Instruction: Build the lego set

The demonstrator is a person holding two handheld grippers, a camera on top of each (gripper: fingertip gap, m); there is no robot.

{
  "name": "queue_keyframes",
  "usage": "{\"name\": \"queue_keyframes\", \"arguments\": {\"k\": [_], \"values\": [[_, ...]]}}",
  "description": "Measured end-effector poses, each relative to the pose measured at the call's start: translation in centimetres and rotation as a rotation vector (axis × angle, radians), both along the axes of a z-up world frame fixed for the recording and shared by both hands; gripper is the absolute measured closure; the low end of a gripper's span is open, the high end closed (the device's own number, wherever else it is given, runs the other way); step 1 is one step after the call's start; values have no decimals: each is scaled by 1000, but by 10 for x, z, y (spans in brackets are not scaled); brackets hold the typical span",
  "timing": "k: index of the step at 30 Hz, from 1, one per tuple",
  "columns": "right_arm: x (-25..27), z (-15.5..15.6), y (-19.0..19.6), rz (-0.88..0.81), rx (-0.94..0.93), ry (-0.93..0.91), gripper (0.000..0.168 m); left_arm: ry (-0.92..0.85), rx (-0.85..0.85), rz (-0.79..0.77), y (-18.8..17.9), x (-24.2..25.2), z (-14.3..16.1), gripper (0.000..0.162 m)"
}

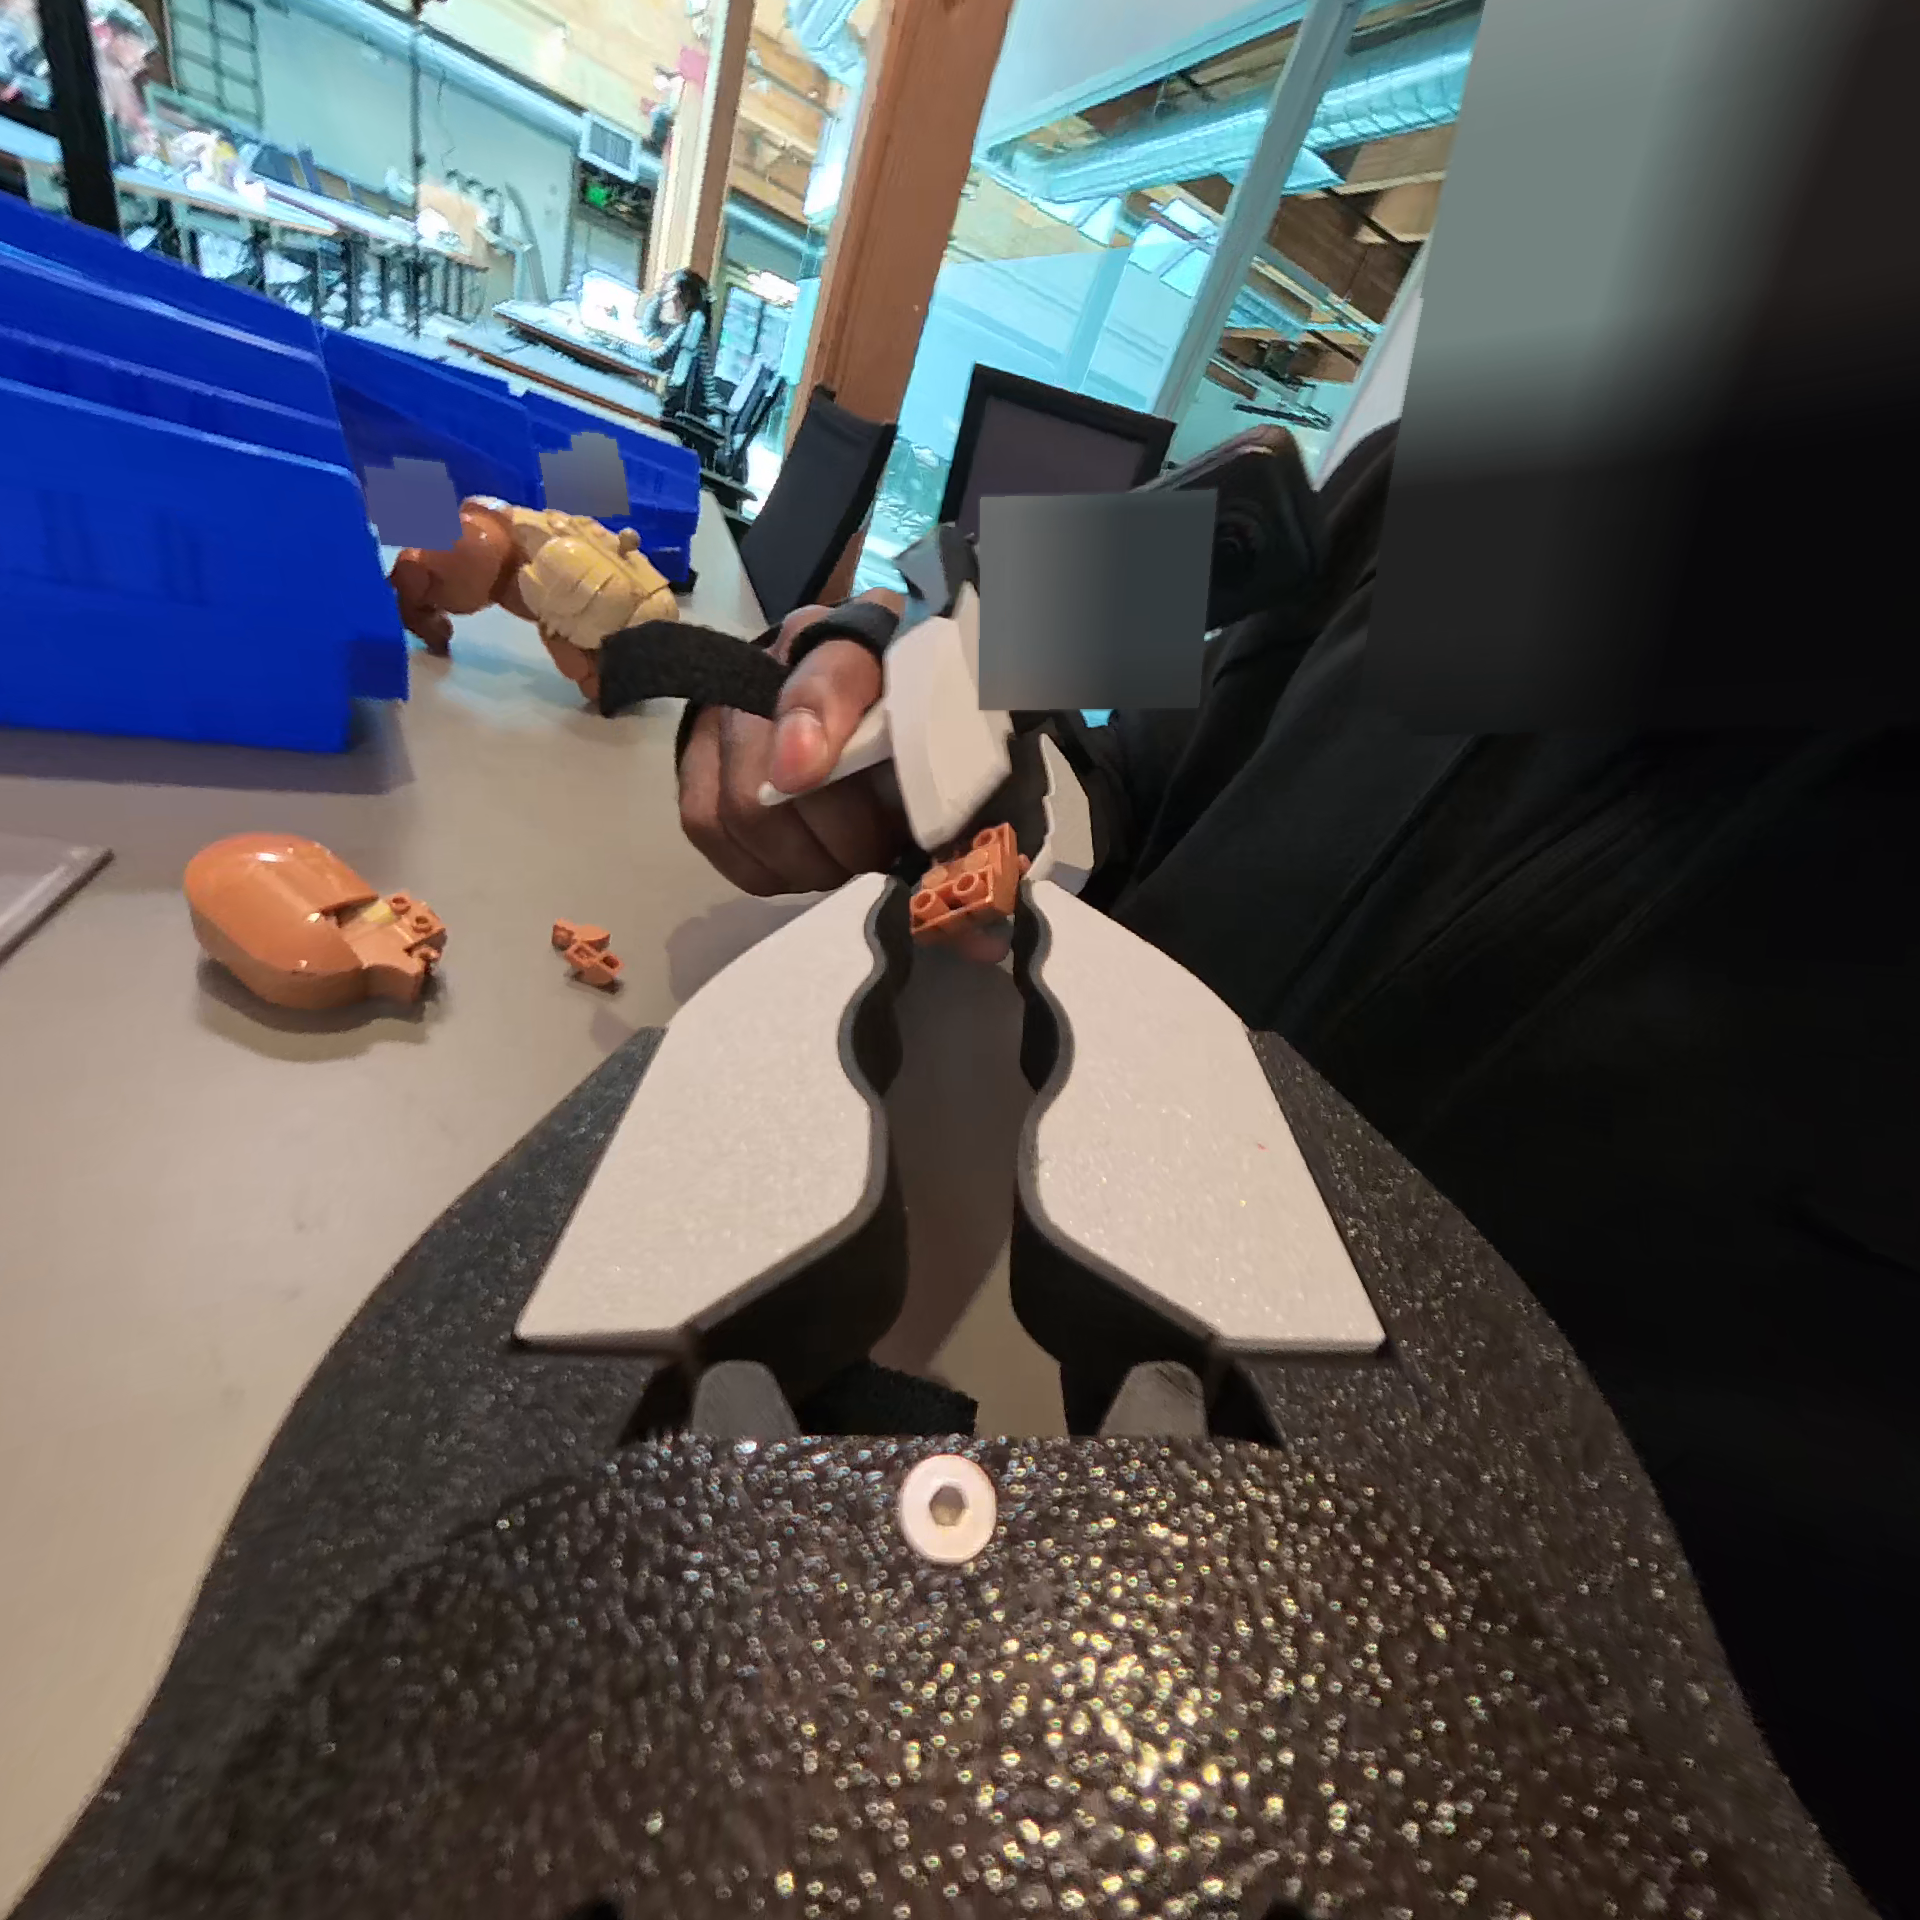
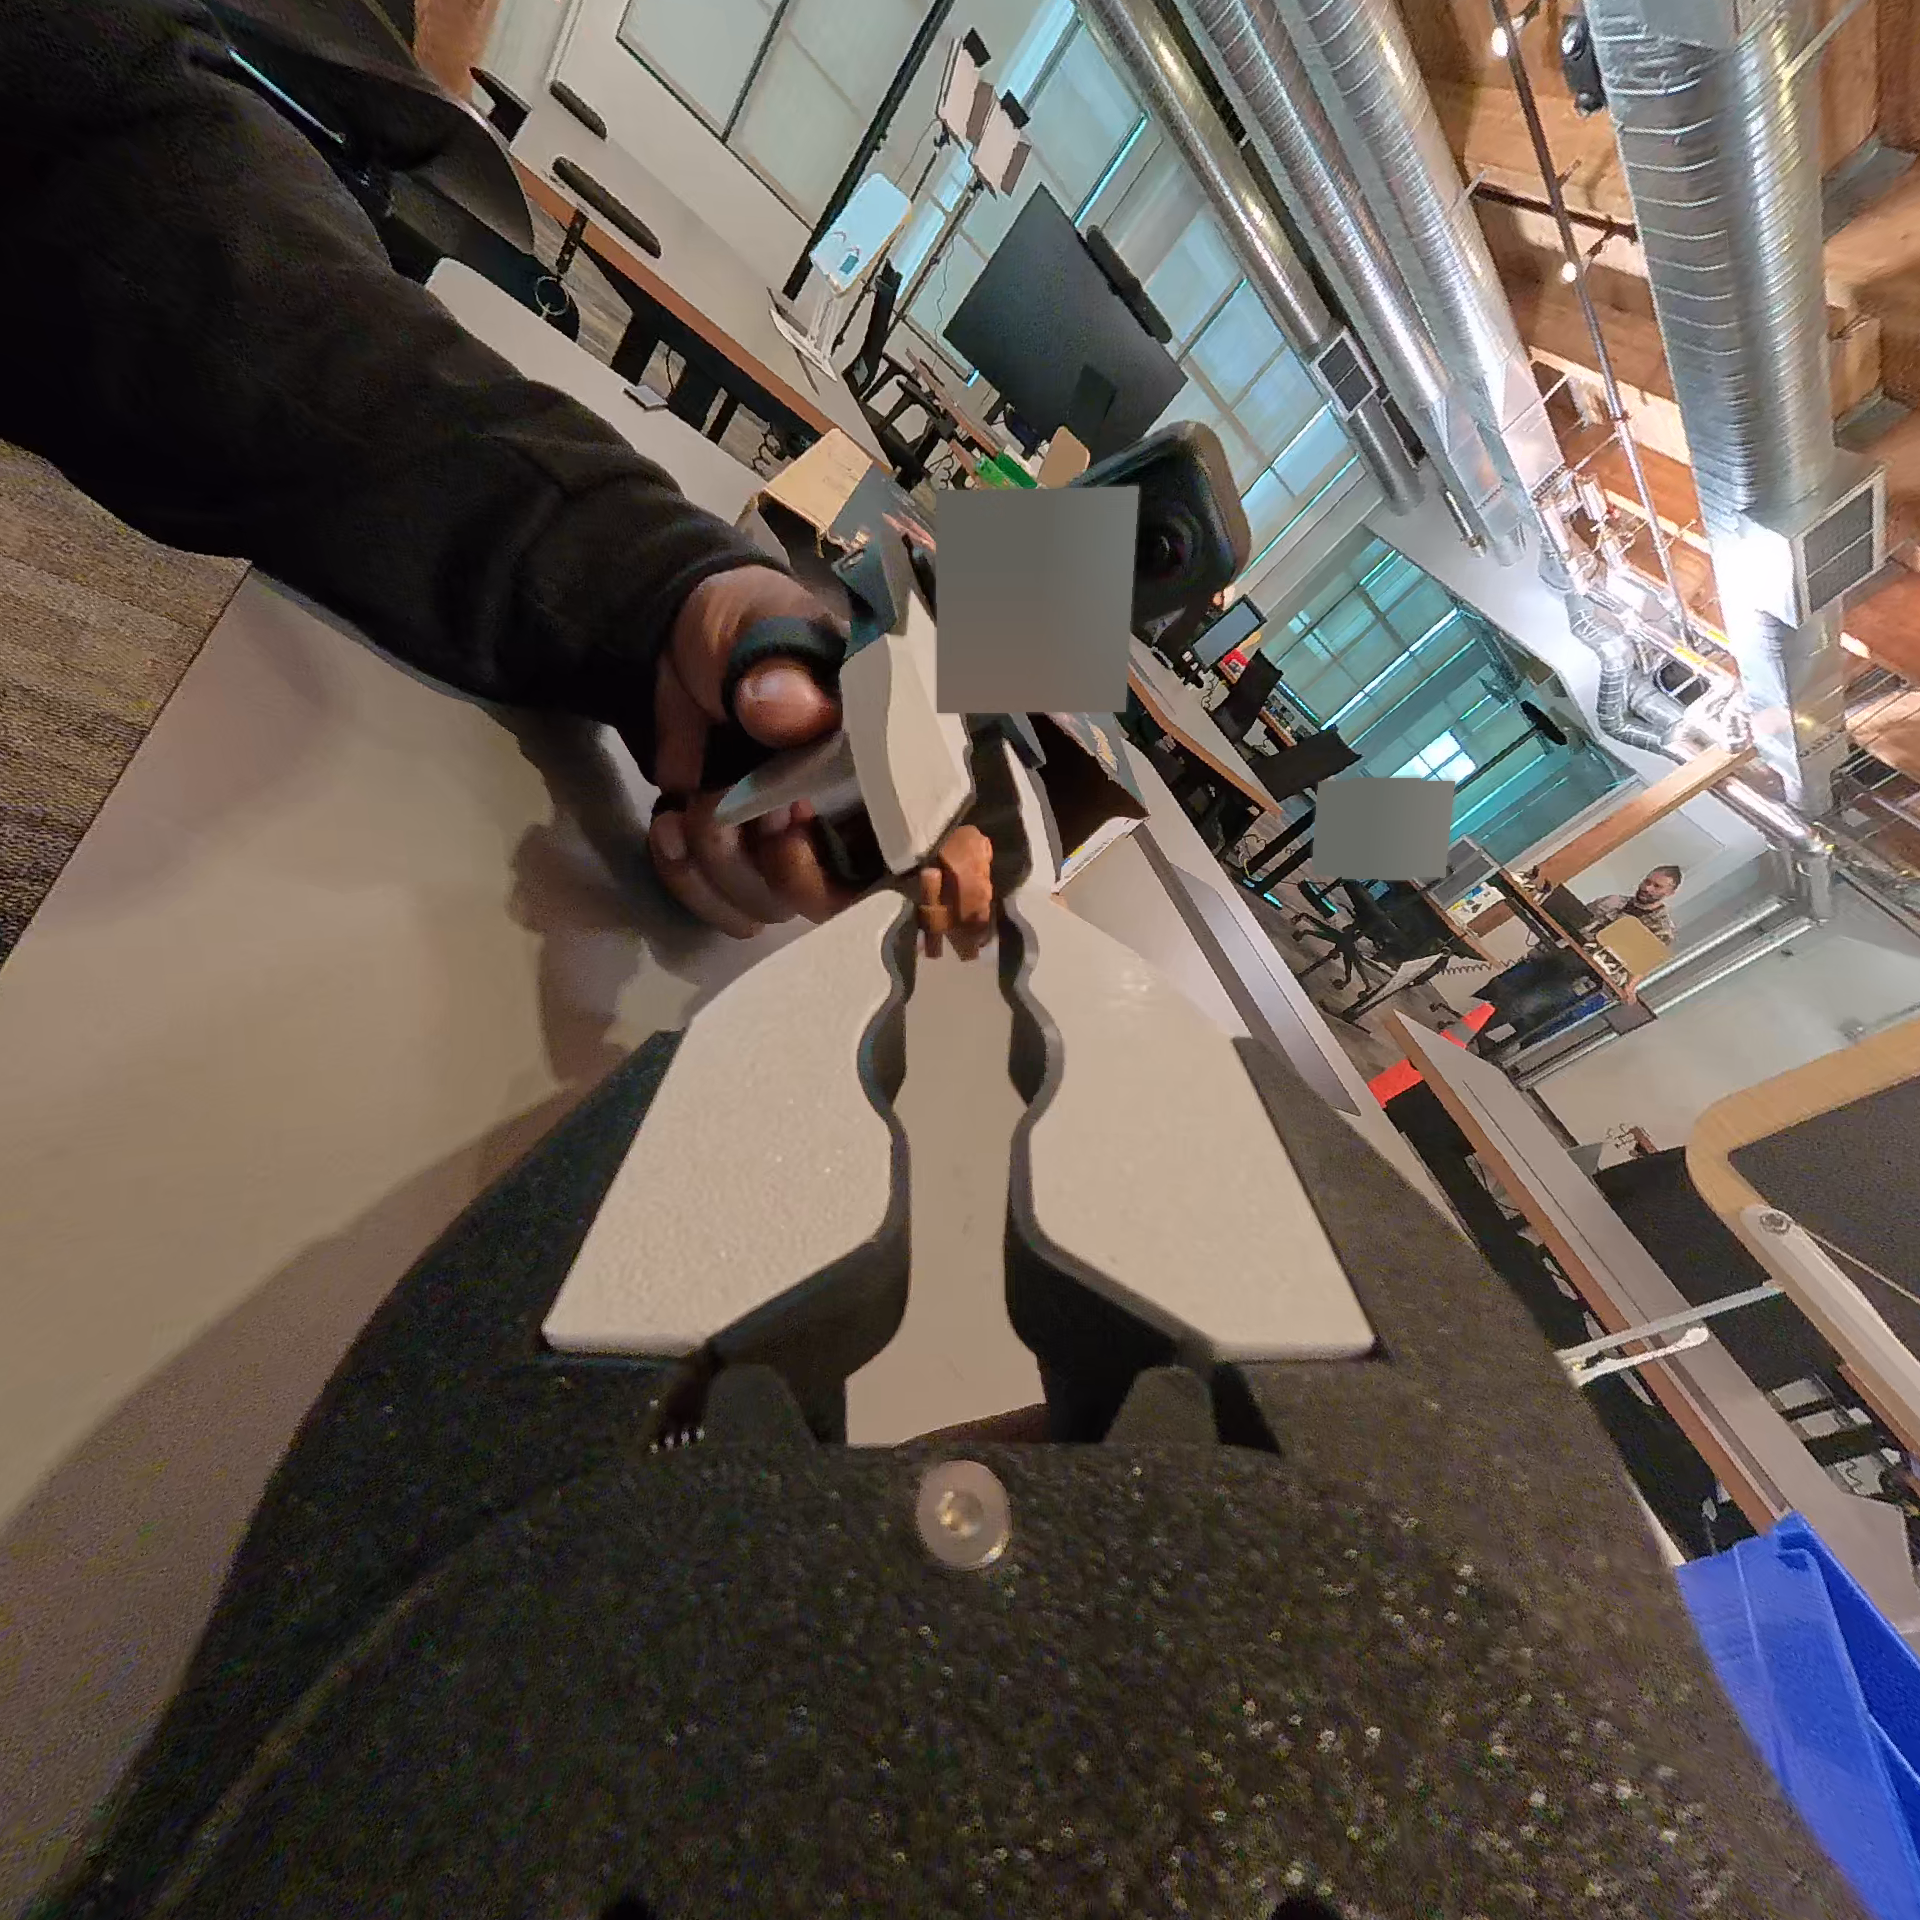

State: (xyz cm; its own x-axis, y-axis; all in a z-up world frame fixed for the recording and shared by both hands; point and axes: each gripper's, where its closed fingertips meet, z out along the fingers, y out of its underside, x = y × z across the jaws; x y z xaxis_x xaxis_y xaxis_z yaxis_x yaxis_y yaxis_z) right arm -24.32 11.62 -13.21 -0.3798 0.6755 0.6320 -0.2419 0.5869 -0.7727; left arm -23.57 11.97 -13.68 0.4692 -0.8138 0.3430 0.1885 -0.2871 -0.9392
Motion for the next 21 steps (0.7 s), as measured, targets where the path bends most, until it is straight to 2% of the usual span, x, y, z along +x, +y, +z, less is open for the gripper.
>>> {"name": "queue_keyframes", "arguments": {"k": [2, 7, 21], "values": [[1, 0, -1, 14, -14, -10, 150, 2, 21, -12, -3, 1, 1, 143], [5, -3, -9, 70, -8, -38, 153, 29, 22, -50, -5, 8, -2, 143], [2, -7, -6, 43, 7, -61, 156, 46, -9, -62, -4, 10, -6, 143]]}}
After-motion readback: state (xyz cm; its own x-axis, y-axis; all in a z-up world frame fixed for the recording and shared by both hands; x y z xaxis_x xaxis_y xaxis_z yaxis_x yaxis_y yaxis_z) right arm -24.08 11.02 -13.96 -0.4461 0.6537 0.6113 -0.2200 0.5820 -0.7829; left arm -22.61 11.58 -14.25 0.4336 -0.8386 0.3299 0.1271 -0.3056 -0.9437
